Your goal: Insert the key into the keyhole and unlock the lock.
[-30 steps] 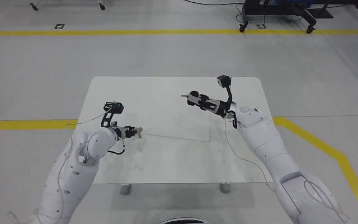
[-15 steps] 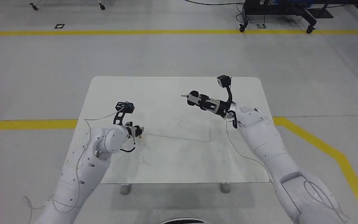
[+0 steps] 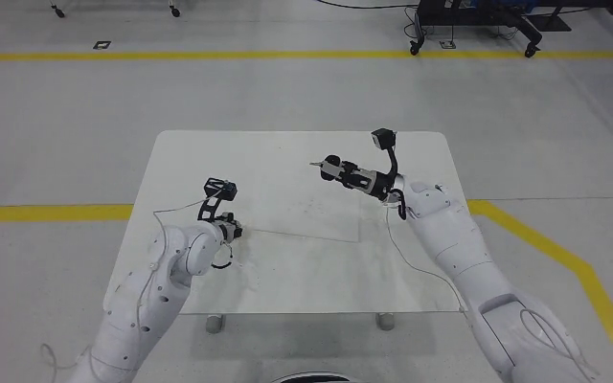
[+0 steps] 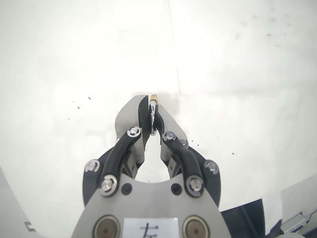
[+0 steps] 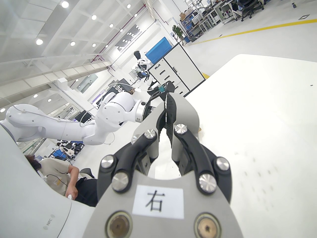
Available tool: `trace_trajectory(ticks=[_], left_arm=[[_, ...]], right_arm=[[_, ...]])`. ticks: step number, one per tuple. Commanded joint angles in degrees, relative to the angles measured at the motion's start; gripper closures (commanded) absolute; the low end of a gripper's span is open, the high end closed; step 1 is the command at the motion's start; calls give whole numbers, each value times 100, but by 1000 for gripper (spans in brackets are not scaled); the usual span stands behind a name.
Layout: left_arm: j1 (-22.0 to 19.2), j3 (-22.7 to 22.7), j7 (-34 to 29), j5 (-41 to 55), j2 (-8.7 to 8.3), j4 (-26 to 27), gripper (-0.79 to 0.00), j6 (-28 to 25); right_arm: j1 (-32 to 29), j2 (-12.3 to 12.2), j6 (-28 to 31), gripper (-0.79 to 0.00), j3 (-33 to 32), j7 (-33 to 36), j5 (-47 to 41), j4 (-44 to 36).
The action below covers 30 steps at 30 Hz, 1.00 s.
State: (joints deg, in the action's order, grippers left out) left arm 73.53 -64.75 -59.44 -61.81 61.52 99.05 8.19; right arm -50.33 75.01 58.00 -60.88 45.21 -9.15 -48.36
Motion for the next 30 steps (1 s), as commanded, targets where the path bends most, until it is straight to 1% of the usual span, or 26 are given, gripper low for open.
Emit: trace_trajectory(ticks=[1, 4, 6, 8, 11, 13, 15, 16, 19, 21, 22, 25, 27, 30], left_arm=[[26, -44, -9, 44, -10, 58, 0, -198], [41, -187, 17, 260, -21, 70, 0, -389], [56, -321, 53, 594, -26, 46, 0, -556], [57, -415, 105, 541, -42, -1, 0, -630], [45, -368, 207, 174, -57, -90, 0, -807], [-1, -374, 211, 291, -48, -182, 0, -884], [-39, -420, 250, 665, -35, -221, 0, -1038], [-46, -491, 282, 1005, -29, -247, 0, -1137], [-57, -864, 233, 2561, -25, -410, 0, -1668], [-70, -1195, 7, 3926, -35, -685, 0, -2088], [-104, -1356, -86, 4298, -53, -824, 0, -2231], [-167, -1652, -414, 5592, -75, -1249, 0, -2609], [-251, -1751, -692, 6338, -82, -1492, 0, -2804], [-370, -1762, -1029, 7143, -81, -1743, 0, -3042]], right_arm=[[0, 0, 0, 0, 0, 0, 0, 0], [0, 0, 0, 0, 0, 0, 0, 0], [0, 0, 0, 0, 0, 0, 0, 0], [0, 0, 0, 0, 0, 0, 0, 0], [0, 0, 0, 0, 0, 0, 0, 0], [0, 0, 0, 0, 0, 0, 0, 0], [0, 0, 0, 0, 0, 0, 0, 0], [0, 0, 0, 0, 0, 0, 0, 0], [0, 0, 0, 0, 0, 0, 0, 0], [0, 0, 0, 0, 0, 0, 0, 0], [0, 0, 0, 0, 0, 0, 0, 0], [0, 0, 0, 0, 0, 0, 0, 0], [0, 0, 0, 0, 0, 0, 0, 0], [0, 0, 0, 0, 0, 0, 0, 0]])
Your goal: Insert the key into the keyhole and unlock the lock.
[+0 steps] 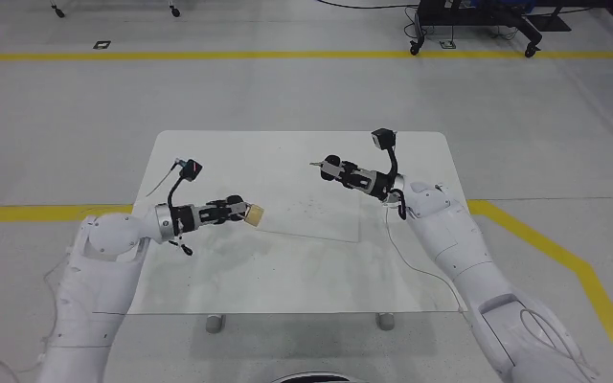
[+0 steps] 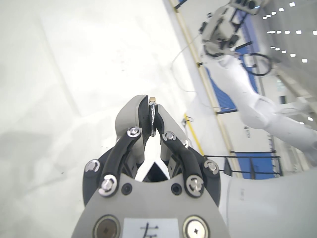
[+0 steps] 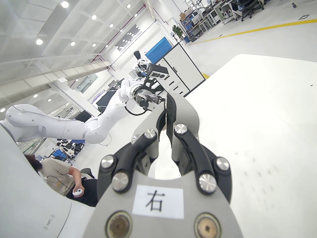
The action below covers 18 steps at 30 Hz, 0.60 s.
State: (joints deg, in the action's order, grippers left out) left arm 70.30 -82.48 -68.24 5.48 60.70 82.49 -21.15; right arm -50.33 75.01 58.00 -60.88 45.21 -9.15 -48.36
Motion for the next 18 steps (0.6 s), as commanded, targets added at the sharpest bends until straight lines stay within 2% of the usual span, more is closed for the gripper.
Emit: trace_trajectory(ticks=[1, 10, 11, 12, 14, 16, 18], left_arm=[[-74, 57, -346, 651, 2, -135, 0, -201], [-66, 52, -282, 655, 4, -134, 0, -192], [8, 126, -211, 989, 28, -116, 0, -110], [40, 220, -437, 1664, 56, -145, 0, 63], [-92, 195, -489, 2565, 84, -573, 0, 542], [-312, 342, -780, 3676, 153, -1061, 0, 1294], [-673, 526, -905, 4071, 207, -1638, 0, 1843]], right_arm=[[0, 0, 0, 0, 0, 0, 0, 0], [0, 0, 0, 0, 0, 0, 0, 0], [0, 0, 0, 0, 0, 0, 0, 0], [-12, 0, -30, 0, 1, -23, 17, -14], [-94, -9, -136, 0, -29, -289, 225, -201], [-218, -11, -117, 0, -79, -624, 326, -394], [-309, -18, -129, 0, -131, -907, 511, -577]])
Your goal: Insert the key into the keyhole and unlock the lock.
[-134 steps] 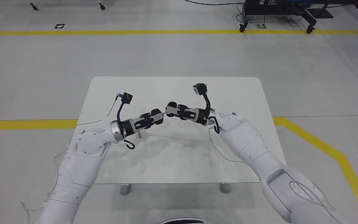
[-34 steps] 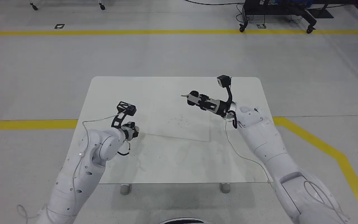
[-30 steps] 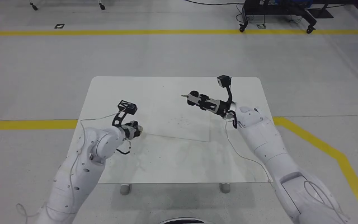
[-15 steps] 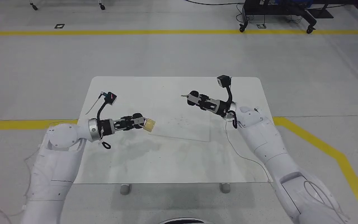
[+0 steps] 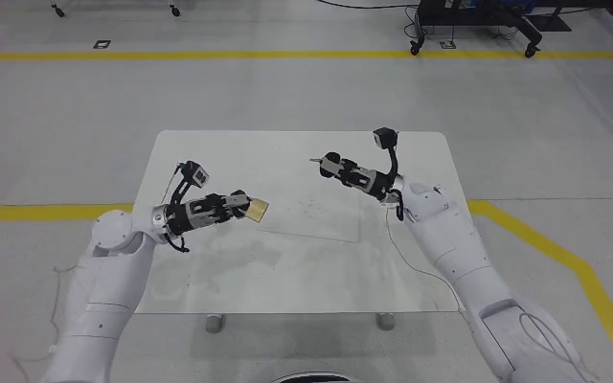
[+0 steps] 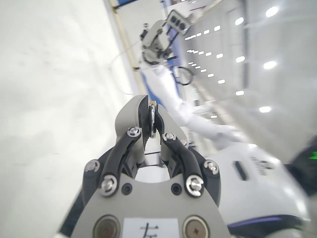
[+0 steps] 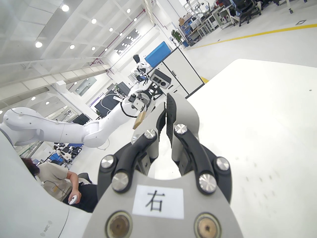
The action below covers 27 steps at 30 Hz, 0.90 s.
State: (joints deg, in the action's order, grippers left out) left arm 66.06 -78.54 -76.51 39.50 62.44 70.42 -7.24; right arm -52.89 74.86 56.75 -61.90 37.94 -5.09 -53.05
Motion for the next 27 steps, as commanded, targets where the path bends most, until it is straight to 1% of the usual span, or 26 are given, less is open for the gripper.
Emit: trace_trajectory(ticks=[1, 3, 5, 11, 15, 17, 18, 27], left_arm=[[-416, 263, -96, 702, 64, -700, 0, 623], [-712, 559, -328, 811, 139, -1116, 0, 907], [-988, 833, -498, 1026, 230, -1546, 0, 1299], [-1646, 1588, -1149, 1224, 504, -2411, 0, 1775], [-1877, 1888, -1149, 1759, 653, -2644, 0, 2009], [-1928, 1915, -1149, 2273, 709, -2806, 0, 2257], [-1934, 1926, -1149, 2490, 732, -2797, 0, 2352], [-1934, 1926, -1149, 2490, 732, -2797, 0, 2352]], right_arm=[[-103, -7, -4, 0, -49, -299, 181, -212], [-194, -24, -21, 0, -120, -513, 377, -406], [-294, -49, -95, 0, -228, -759, 633, -614], [-715, -131, -277, 0, -591, -1399, 1245, -1365], [-920, -171, -509, 0, -771, -1682, 1609, -1754], [-990, -182, -629, 0, -798, -1726, 1711, -1908], [-990, -182, -629, 0, -798, -1726, 1711, -1908], [-990, -182, -629, 0, -798, -1726, 1711, -1908]])
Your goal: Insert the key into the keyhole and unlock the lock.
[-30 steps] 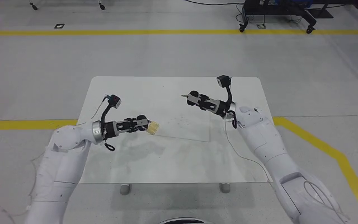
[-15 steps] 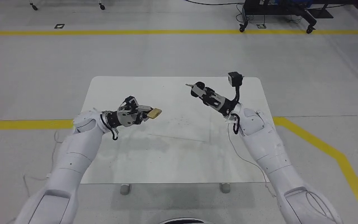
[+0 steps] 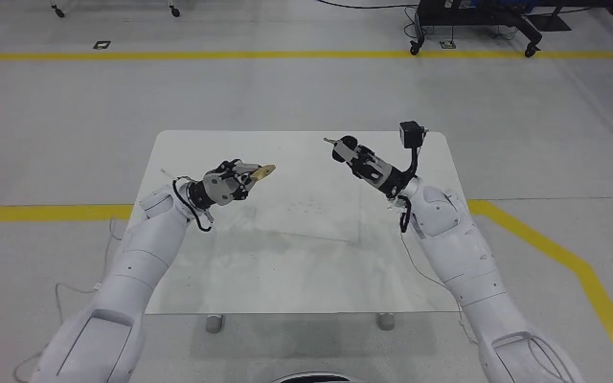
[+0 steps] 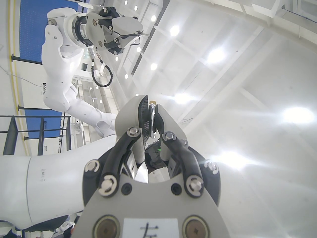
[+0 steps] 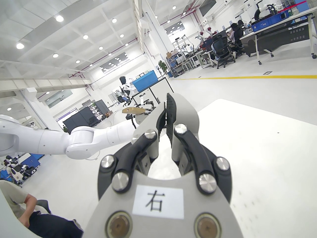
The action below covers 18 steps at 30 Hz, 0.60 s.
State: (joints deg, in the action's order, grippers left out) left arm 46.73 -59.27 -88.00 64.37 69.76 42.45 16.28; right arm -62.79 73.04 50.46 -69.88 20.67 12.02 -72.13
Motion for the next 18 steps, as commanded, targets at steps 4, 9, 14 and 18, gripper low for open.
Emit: trace_trajectory(ticks=[4, 9, 14, 18], left_arm=[[60, 10, 105, -28, 3, 85, 0, -48], [114, 232, 241, 230, 8, 180, 0, 242], [-271, 781, 133, 168, 83, -113, 0, 135], [-670, 1179, 0, -38, 189, -550, 0, 0]], right_arm=[[0, 0, 0, 0, 0, 0, 0, 0], [9, -24, -150, 0, -39, 45, 443, -164], [-274, -87, -312, 0, -278, -900, 2647, -910], [-460, -139, -111, 0, -434, -1615, 4042, -1244]])
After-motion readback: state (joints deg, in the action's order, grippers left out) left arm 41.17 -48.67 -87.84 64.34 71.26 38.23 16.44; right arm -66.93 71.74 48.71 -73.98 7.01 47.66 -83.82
